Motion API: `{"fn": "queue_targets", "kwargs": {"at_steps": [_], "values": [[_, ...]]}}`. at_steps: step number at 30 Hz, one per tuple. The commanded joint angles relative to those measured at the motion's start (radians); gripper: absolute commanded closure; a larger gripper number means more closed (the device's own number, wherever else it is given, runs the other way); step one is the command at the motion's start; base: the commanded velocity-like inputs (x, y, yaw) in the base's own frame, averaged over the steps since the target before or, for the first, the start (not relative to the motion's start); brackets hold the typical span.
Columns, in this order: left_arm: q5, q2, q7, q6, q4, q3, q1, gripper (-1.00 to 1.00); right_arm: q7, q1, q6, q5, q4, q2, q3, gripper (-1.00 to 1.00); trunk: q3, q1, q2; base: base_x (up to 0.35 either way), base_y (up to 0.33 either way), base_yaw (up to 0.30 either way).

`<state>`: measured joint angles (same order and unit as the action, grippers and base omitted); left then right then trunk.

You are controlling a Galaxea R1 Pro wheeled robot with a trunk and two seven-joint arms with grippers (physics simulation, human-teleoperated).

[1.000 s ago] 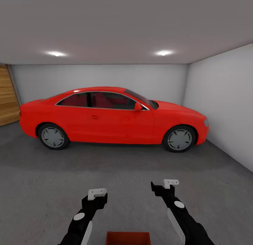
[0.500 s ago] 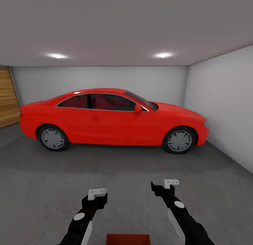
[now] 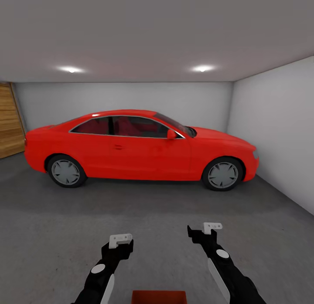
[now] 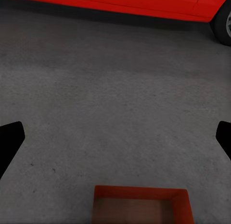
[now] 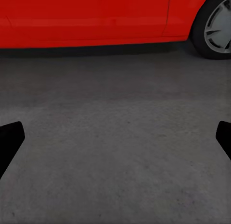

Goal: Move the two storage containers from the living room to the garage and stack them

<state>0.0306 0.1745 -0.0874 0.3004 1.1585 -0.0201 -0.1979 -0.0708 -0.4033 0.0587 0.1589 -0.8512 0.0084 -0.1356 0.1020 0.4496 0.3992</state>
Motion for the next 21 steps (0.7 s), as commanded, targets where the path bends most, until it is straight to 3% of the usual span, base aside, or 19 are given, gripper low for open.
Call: {"fn": "queue_targets", "kwargs": {"at_steps": [1,21], "values": [[0.003,0.0,-0.005,0.006,0.001,-0.001,0.0,-1.0,-0.007,0.0,0.004,0.01,-0.002,-0.001,-0.004,-1.0,0.0,0.0,0.001,0.0,0.0,0.0],[0.003,0.0,-0.005,0.009,0.002,-0.001,0.0,-1.0,-0.007,0.0,0.004,0.01,-0.001,-0.001,-0.004,-1.0,0.0,0.0,0.001,0.0,0.0,0.0]]}}
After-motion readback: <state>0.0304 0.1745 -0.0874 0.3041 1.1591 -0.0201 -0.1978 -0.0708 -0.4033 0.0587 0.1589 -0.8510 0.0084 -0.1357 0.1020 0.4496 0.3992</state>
